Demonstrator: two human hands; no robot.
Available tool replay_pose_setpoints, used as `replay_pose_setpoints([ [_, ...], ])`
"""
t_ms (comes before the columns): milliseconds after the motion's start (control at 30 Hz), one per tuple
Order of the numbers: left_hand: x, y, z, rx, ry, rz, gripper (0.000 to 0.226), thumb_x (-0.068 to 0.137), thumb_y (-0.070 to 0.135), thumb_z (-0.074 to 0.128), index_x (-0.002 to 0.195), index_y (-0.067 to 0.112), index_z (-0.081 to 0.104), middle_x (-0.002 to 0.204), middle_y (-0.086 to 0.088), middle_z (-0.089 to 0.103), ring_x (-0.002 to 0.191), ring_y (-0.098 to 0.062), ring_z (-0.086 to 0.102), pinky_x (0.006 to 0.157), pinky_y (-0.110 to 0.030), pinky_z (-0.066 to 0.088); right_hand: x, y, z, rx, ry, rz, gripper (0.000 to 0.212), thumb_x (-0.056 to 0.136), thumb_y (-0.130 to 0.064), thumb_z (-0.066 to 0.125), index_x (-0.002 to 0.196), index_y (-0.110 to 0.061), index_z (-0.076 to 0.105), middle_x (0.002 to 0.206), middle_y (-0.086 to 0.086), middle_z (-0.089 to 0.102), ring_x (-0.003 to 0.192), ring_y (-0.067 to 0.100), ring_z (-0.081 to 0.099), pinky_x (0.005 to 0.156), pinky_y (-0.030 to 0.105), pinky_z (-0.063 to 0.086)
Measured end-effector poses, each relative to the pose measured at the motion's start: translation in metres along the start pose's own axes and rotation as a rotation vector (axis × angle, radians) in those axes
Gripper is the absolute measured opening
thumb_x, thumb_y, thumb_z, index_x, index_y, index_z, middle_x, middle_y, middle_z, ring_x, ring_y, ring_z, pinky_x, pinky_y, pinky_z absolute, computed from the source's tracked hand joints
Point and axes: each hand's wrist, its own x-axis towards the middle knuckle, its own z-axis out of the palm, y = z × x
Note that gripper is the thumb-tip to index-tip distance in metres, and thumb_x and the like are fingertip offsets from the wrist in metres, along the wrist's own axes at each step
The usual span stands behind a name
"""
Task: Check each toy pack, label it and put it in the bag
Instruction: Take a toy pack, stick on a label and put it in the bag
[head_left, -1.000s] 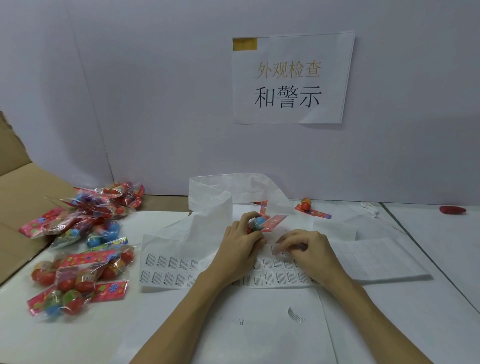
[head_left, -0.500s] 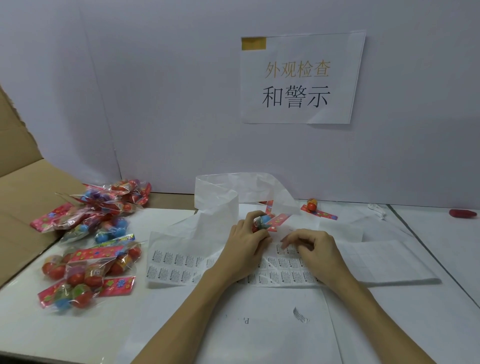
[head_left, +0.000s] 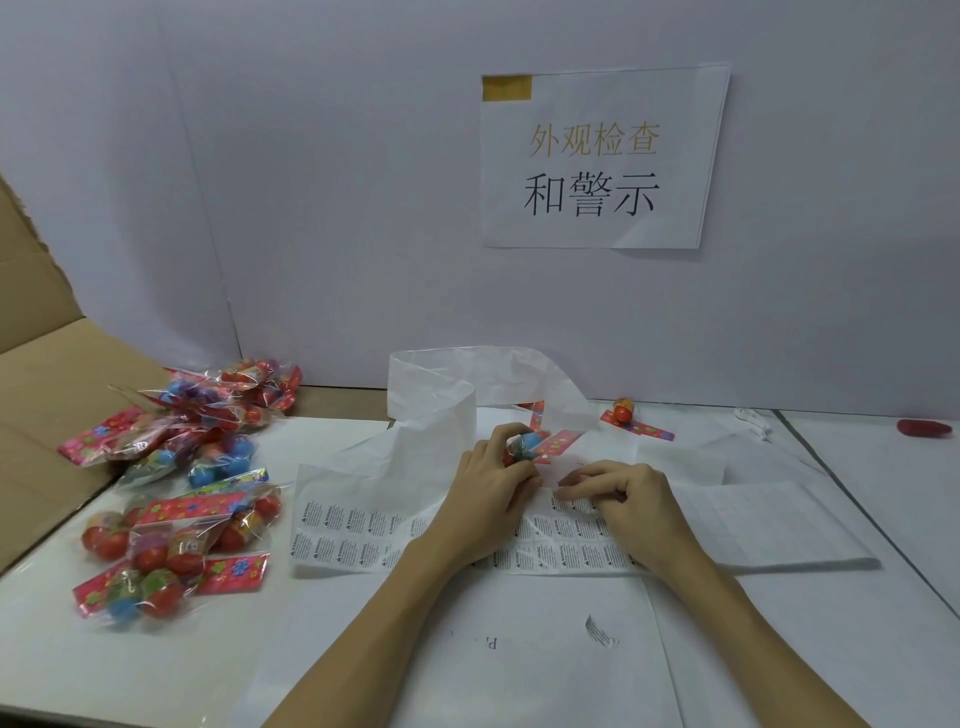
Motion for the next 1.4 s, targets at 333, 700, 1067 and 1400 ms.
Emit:
replay_pose_setpoints([
  [333, 0.001, 0.000, 0.000, -0.016, 0.009, 0.002, 0.017, 0.104, 0.022, 0.060, 0.101, 0.011, 0.073, 0.151, -0.009, 0.045, 0.116, -0.031, 0.052, 0.094, -0.044, 0.044, -0.004, -0.004, 0.002, 0.100, 0.054, -0.053, 0.034, 0.096, 0.005, 0.063, 0.100, -0.026, 0.075, 0.093, -0.016, 0.077, 0.098, 0.002, 0.073, 0.089, 0.016, 0.055],
  [700, 0.002, 0.000, 0.000, -0.038, 0.033, 0.004, 0.018, 0.104, 0.023, 0.059, 0.101, 0.011, 0.073, 0.151, -0.008, 0.045, 0.113, -0.032, 0.055, 0.094, -0.045, 0.045, -0.003, -0.007, 0.003, 0.111, 0.049, -0.020, 0.016, 0.089, -0.011, 0.079, 0.089, -0.027, 0.079, 0.100, -0.014, 0.074, 0.101, 0.003, 0.069, 0.090, 0.015, 0.051],
  [1067, 0.013, 0.018, -0.025, -0.781, 0.276, -0.350, 0.018, 0.099, 0.023, 0.070, 0.115, 0.021, 0.078, 0.132, 0.001, 0.056, 0.116, -0.013, 0.064, 0.097, -0.029, 0.057, 0.001, -0.017, -0.012, 0.877, 0.291, 0.327, 0.016, 0.081, -0.020, 0.082, 0.098, -0.019, 0.081, 0.104, 0.005, 0.080, 0.089, 0.016, 0.076, 0.079, 0.023, 0.060],
  [1400, 0.011, 0.033, -0.036, -1.233, 0.236, -0.484, 0.024, 0.097, 0.013, 0.072, 0.117, 0.024, 0.074, 0.107, -0.001, 0.077, 0.096, -0.029, 0.077, 0.073, -0.033, 0.063, -0.010, -0.043, 0.000, 0.899, 0.182, 0.119, 0.024, 0.079, -0.031, 0.081, 0.102, -0.027, 0.080, 0.103, 0.008, 0.078, 0.097, 0.028, 0.077, 0.084, 0.028, 0.061],
])
